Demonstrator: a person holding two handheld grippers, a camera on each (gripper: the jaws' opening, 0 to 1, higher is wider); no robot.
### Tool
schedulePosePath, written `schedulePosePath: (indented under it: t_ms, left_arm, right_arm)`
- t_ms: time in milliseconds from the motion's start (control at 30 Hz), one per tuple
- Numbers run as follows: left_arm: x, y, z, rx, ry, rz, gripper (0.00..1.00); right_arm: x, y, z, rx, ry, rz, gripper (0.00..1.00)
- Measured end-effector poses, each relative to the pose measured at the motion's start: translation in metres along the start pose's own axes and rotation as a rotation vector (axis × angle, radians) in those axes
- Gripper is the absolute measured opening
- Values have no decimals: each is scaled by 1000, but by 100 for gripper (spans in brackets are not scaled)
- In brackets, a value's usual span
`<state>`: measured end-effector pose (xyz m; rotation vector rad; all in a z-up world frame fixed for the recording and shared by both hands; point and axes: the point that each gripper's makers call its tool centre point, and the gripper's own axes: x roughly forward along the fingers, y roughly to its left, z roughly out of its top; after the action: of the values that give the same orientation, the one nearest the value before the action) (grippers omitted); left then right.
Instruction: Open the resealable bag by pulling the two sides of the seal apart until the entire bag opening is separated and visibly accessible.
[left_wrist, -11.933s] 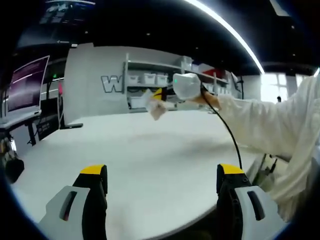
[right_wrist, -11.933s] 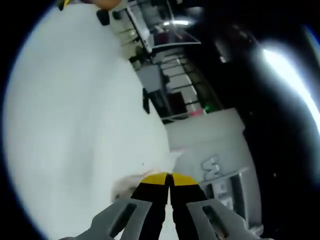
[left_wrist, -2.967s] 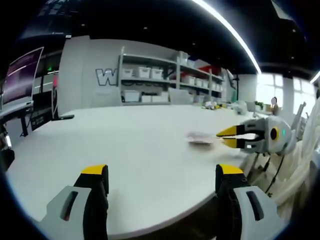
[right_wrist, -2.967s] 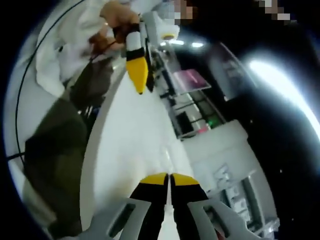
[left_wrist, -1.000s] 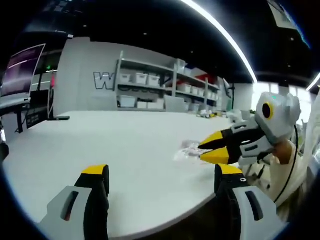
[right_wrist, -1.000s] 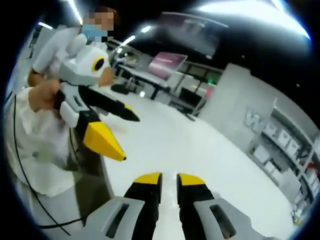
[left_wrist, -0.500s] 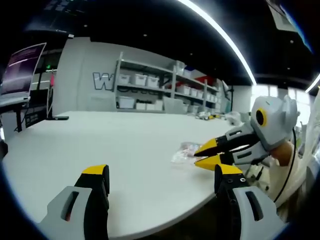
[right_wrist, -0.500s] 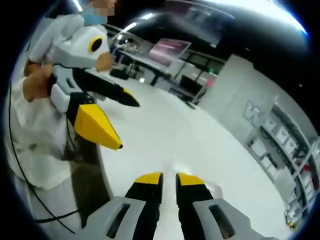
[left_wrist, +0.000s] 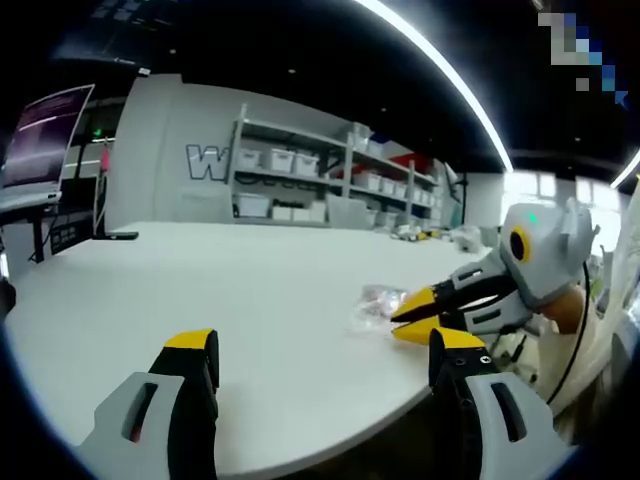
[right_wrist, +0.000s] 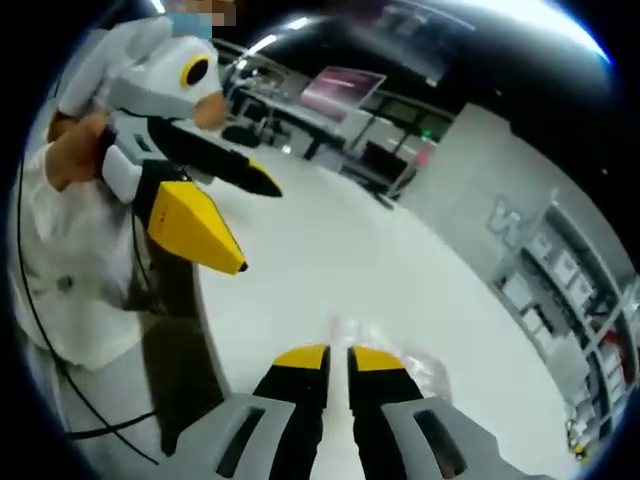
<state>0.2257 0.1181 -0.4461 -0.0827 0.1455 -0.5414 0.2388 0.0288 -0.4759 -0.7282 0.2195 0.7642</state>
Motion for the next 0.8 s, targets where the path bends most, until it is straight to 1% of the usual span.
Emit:
schedulePosePath:
  t_ms: [100, 200, 300, 467, 633, 800]
  left_arm:
    - [0, 0, 0, 1, -2, 1, 86]
    - [0, -1, -1, -1, -1, 0, 86]
    - [1, -2, -3, 0, 2, -5, 86]
    - [0, -1, -2, -3, -2, -3, 86]
    - [0, 0, -3, -6, 0, -2, 86]
    - [0, -1, -2, -4, 2, -5, 86]
  right_arm:
    - [-1, 2, -1, -6, 7, 1, 4]
    - [-3, 4, 2, -17, 0, 3, 5]
    - [-2, 2, 3, -21, -6, -9, 5]
    - [-1, -2, -9, -24, 36, -19, 5]
    - [-1, 1, -10, -23, 39, -9, 4]
    - [-1, -1, -14, -26, 52, -14, 4]
